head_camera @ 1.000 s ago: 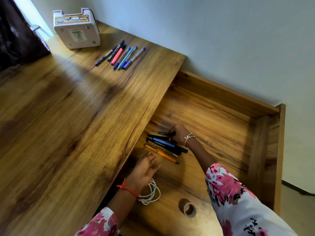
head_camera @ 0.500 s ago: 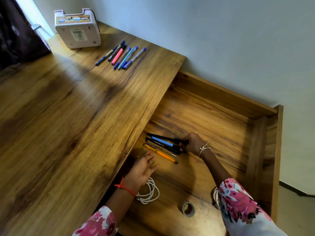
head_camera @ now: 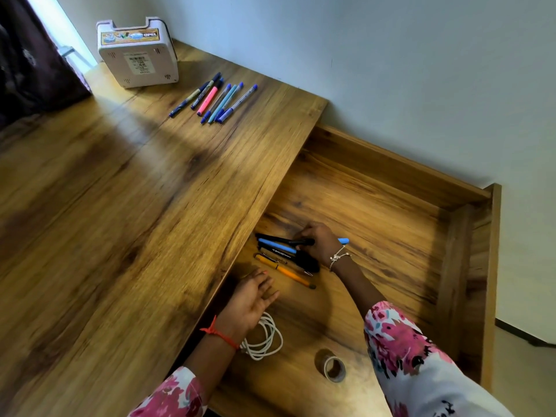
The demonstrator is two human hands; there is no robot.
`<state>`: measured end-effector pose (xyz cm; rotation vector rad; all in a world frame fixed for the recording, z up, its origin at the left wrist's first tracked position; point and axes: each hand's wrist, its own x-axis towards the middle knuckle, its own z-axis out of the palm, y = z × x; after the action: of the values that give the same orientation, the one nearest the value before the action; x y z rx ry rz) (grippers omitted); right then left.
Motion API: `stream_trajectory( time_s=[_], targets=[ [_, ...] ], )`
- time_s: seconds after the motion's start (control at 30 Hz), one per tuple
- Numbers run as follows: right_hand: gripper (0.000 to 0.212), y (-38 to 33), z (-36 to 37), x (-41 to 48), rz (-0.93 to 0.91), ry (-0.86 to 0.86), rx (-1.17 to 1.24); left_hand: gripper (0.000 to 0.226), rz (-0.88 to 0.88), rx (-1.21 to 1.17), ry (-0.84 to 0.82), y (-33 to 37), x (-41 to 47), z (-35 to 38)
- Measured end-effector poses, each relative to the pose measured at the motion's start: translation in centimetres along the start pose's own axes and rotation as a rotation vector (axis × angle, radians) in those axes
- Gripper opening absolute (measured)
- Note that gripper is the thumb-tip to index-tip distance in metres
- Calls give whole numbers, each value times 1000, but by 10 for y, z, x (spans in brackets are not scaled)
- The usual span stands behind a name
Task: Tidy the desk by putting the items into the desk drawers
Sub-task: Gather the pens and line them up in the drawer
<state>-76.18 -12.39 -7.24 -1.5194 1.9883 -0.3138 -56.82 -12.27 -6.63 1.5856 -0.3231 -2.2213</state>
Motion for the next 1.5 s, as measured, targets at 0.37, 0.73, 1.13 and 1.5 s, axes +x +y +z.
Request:
stream_trajectory(
  time_s=[0.37, 0.73, 1.13, 1.5],
  targets=[
    [24, 1, 8, 2, 4, 25, -134, 44, 17, -16, -12, 2, -4, -3],
    [25, 8, 5, 3, 25, 22, -128, 42, 18, -16, -8, 1, -7, -2],
    [41, 4, -5, 28, 116, 118, 37, 41, 19, -12, -3, 6, -8, -4],
    [39, 10, 6, 40, 52, 65, -82, 38, 67, 82, -41, 12, -23, 2]
  ],
)
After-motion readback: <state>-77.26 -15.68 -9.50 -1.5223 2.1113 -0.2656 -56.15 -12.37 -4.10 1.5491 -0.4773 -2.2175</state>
